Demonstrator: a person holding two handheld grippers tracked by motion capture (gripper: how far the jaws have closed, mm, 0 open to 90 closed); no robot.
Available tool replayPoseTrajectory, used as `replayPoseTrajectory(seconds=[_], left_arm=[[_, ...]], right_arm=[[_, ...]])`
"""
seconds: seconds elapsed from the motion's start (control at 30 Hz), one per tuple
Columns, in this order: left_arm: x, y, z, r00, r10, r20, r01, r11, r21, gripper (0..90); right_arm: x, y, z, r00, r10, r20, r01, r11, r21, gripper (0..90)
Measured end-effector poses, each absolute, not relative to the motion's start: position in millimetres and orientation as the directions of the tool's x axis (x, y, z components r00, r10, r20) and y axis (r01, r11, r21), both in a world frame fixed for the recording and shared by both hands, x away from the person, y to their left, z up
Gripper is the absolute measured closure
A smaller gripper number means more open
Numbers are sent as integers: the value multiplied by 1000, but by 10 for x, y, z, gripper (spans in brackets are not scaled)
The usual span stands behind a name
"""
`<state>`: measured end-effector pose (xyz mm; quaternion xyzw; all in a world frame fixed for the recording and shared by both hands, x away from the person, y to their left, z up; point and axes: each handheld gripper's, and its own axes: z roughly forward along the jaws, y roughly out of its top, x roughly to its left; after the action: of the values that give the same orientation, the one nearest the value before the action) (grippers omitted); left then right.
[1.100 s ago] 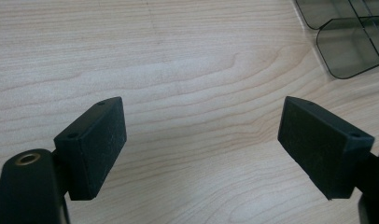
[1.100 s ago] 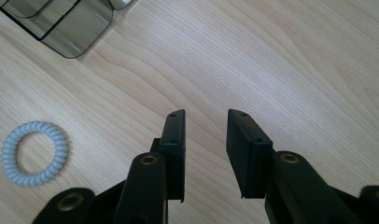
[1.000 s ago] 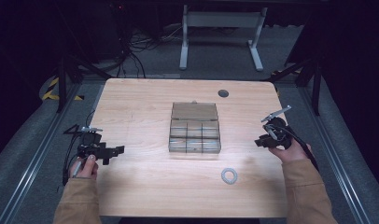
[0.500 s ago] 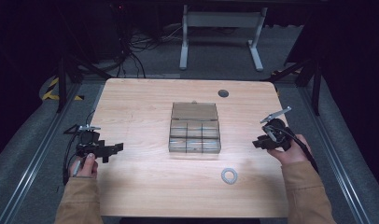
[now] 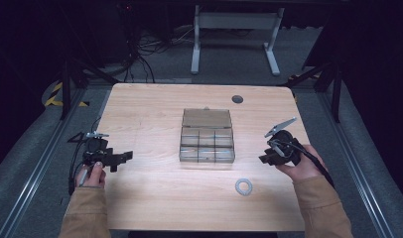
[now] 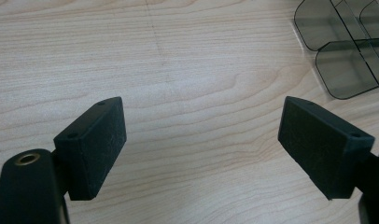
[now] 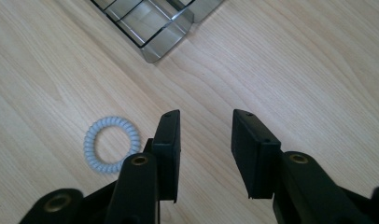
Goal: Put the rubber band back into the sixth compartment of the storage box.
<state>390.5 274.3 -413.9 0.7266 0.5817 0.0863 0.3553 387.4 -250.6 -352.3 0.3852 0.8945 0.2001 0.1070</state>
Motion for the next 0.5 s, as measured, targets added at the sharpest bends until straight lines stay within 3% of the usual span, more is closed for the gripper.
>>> replayPoseTrajectory(seconds=[0.5], left_arm=[[3970,2683,-4135,309,906,-290,786,-72,613,159]], right_arm=[[3795,-2388,-3572,-694,719,44,663,614,429,642]])
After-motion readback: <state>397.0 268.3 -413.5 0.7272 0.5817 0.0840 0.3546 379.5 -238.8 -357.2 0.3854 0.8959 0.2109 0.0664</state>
